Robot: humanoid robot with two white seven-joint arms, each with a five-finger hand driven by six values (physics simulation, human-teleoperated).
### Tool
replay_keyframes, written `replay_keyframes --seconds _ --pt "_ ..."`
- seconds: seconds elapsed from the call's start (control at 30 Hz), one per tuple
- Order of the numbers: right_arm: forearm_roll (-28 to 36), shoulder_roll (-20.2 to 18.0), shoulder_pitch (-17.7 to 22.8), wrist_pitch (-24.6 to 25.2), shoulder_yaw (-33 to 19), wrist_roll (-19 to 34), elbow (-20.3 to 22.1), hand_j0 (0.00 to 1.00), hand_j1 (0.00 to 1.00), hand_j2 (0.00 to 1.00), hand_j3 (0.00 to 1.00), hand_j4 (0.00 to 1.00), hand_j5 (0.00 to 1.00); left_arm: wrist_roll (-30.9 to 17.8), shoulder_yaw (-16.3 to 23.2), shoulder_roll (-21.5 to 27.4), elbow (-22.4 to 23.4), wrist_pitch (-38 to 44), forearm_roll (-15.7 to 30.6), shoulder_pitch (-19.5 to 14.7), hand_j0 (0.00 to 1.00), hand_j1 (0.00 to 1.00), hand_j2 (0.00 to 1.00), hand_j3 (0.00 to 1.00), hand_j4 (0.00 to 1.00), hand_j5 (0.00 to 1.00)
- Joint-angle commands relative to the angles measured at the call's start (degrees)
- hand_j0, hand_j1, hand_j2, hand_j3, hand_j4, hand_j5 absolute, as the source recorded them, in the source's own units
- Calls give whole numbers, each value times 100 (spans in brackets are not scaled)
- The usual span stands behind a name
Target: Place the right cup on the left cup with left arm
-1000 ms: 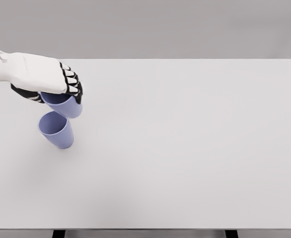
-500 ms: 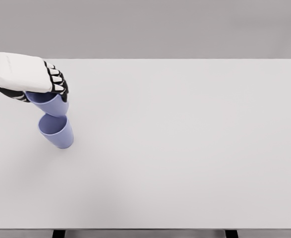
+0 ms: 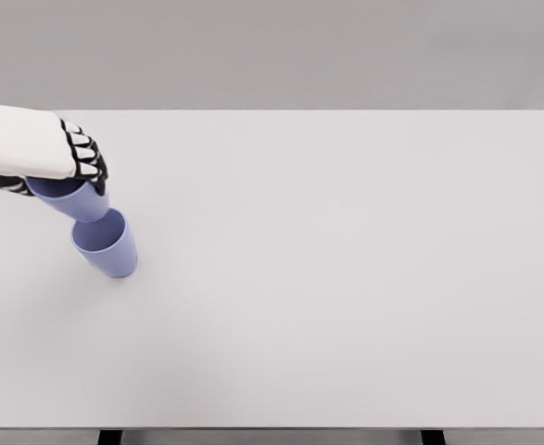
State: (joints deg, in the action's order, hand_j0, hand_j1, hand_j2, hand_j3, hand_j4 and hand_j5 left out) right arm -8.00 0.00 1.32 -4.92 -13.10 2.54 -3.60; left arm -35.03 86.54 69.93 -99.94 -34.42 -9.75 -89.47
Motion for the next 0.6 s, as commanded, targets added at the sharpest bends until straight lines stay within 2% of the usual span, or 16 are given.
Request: replay_keyframes --seconds 0.0,0.13,0.57 --pt "0 0 0 0 0 1 -1 100 100 100 100 100 100 3 -14 47 -17 -58 8 0 57 57 57 57 57 57" --pt "0 0 0 0 0 1 -1 100 100 100 100 100 100 3 -40 179 -237 -58 8 -9 57 57 57 57 57 57" --pt "0 0 0 0 0 1 8 100 100 100 100 100 100 3 -67 276 -246 -58 17 -106 57 57 57 57 57 57"
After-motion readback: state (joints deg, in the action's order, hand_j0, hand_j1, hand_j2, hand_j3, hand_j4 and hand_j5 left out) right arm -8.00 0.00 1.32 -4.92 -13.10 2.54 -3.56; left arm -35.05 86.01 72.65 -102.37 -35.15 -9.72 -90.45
